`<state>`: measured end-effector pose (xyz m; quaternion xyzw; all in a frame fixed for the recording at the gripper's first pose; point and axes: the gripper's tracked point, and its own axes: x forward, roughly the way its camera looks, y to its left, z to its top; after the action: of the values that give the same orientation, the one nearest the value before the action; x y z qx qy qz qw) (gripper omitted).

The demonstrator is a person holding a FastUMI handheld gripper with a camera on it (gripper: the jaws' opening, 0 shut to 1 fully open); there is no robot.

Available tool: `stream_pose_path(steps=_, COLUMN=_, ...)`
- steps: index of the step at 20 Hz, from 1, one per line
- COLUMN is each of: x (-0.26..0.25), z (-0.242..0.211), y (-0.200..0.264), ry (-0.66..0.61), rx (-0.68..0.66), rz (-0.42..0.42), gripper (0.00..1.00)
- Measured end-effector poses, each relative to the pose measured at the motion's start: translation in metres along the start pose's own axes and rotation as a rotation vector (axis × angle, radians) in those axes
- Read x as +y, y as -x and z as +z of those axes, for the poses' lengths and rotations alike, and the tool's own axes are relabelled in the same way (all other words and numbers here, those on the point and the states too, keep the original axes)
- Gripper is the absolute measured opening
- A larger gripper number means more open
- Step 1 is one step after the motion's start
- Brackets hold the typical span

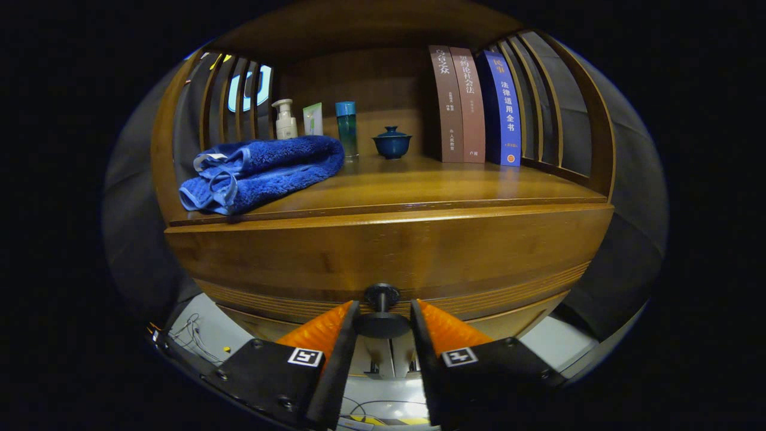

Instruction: Pull open the drawer, take out the items inside it, and place them on the countertop above the cabinet.

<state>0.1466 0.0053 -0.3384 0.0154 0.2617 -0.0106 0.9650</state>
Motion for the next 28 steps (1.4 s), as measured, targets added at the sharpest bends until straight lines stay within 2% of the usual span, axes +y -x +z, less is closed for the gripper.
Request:
stream_pose_path(steps=3, x=-0.002, z=-0.002, y=-0.003, ry=0.017, rx=-0.001, rz=-0.020, gripper=0.49)
stream_pose_path(steps=4, x=-0.001, z=-0.003, y=-0.004, ry=0.011, rx=0.002, rz=-0.016, gripper=0.43)
stream_pose_path(steps=5, x=-0.001, z=-0.001, y=0.000, ry=0.012, rx=0.006, rz=-0.015, gripper=0.43)
stream_pose_path(steps=6, x=-0.002, z=-0.002, y=-0.002, ry=0.020, rx=0.008, rz=-0.018, gripper=0.34)
stream_pose_path(steps=13, x=0.000, z=-0.015, y=0.023, ry=0.048, rx=0.026, rz=-0.018, gripper=0.34)
stream_pose_path(steps=28, x=0.001, z=-0.063, y=0.126, ry=0.030, rx=0.098, rz=-0.002, gripper=0.34)
